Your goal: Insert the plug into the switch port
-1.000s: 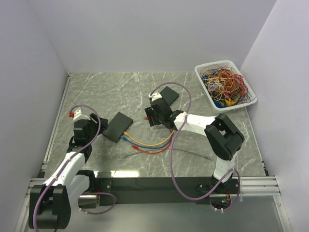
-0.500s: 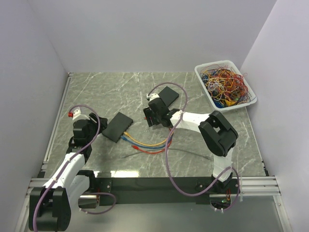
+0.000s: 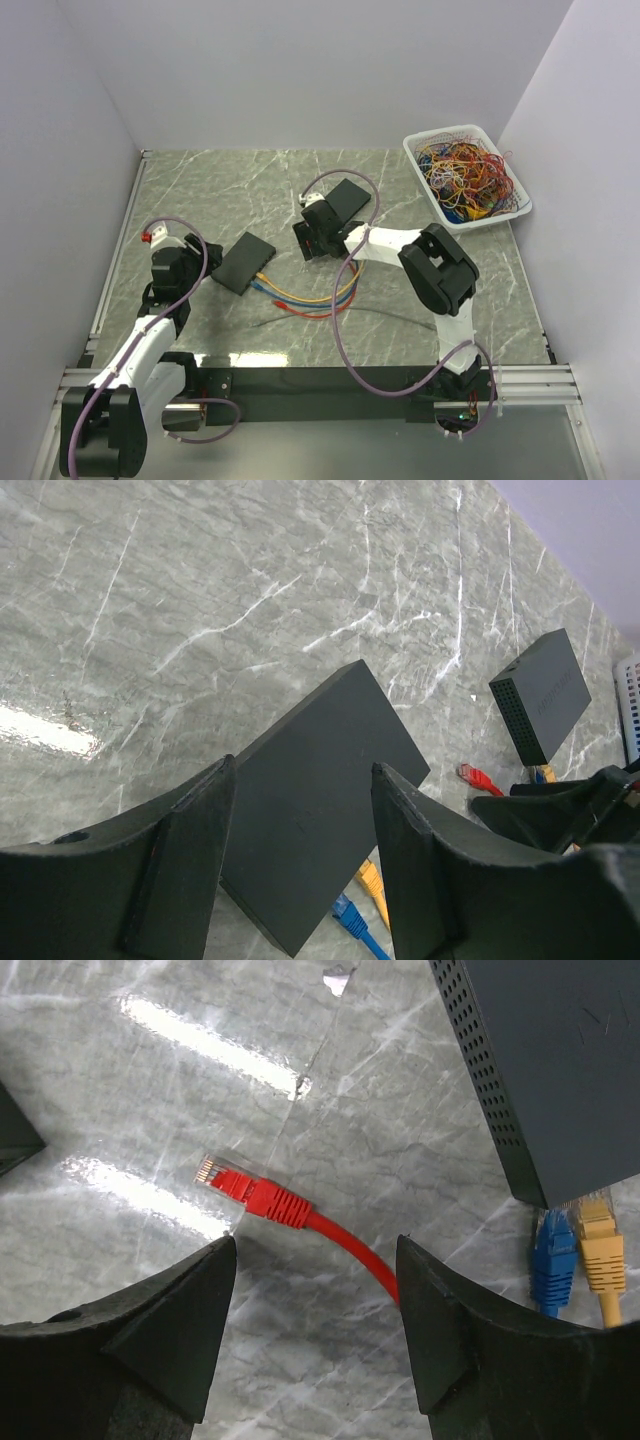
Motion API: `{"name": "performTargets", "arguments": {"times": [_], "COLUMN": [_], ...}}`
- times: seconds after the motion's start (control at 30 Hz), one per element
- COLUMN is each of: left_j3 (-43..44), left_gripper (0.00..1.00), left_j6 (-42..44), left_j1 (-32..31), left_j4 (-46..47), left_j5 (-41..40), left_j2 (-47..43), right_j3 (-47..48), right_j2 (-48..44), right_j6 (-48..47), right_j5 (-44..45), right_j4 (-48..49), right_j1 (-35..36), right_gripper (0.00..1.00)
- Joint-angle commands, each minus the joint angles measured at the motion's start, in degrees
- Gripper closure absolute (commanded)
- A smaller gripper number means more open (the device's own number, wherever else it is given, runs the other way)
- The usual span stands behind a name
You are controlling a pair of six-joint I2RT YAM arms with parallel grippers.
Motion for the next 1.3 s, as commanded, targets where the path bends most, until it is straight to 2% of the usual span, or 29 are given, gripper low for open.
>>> {"name": "performTargets", "arguments": {"times": [0.0, 0.37, 0.4, 0.57, 0.77, 0.8, 1.0, 1.1, 1.27], "left_j3": [1.07, 1.15, 1.07, 1.15, 1.24, 1.24, 1.24, 1.24, 1.24], "left_gripper": [0.38, 0.38, 0.38, 0.38, 0.39, 0.39, 0.39, 0.39, 0.39], "left_j6": [0.68, 0.68, 0.68, 0.68, 0.68, 0.77, 0.68, 0.68, 0.77], "left_j1": [-0.11, -0.11, -0.11, -0.11, -0.11, -0.11, -0.11, -0.11, -0.11], "left_j4": [1.59, 1.51, 1.59, 1.51, 1.42, 1.42, 1.42, 1.33, 1.24], "left_j5": [-0.38, -0.38, -0.38, -0.38, -0.38, -0.38, -0.38, -0.38, -0.38], "left_j2": [-0.01, 0.17, 0.17, 0.34, 0.43, 0.52, 0.43, 0.43, 0.34], "right_j3": [2.86, 5.32, 5.23, 4.88, 5.41, 5.41, 4.79, 4.09, -0.56], "right_j2": [1.01, 3.83, 3.56, 3.38, 4.26, 4.26, 3.65, 2.69, -1.88], "right_j6": [0.18, 0.62, 0.53, 0.36, 0.27, 0.35, 0.18, 0.18, 0.00], "right_j5": [1.03, -0.46, -0.81, -2.22, -3.19, -3.36, -3.45, -3.63, -3.89], "right_j4": [-1.05, -3.07, -2.81, -2.46, -3.07, -2.99, -2.20, -1.32, 2.89], "right_j1": [-0.60, -1.48, -1.56, -1.56, -1.56, -1.56, -1.48, -1.56, -1.48], "right_gripper": [0.28, 0.31, 0.39, 0.49, 0.69, 0.76, 0.93, 1.00, 1.00]}}
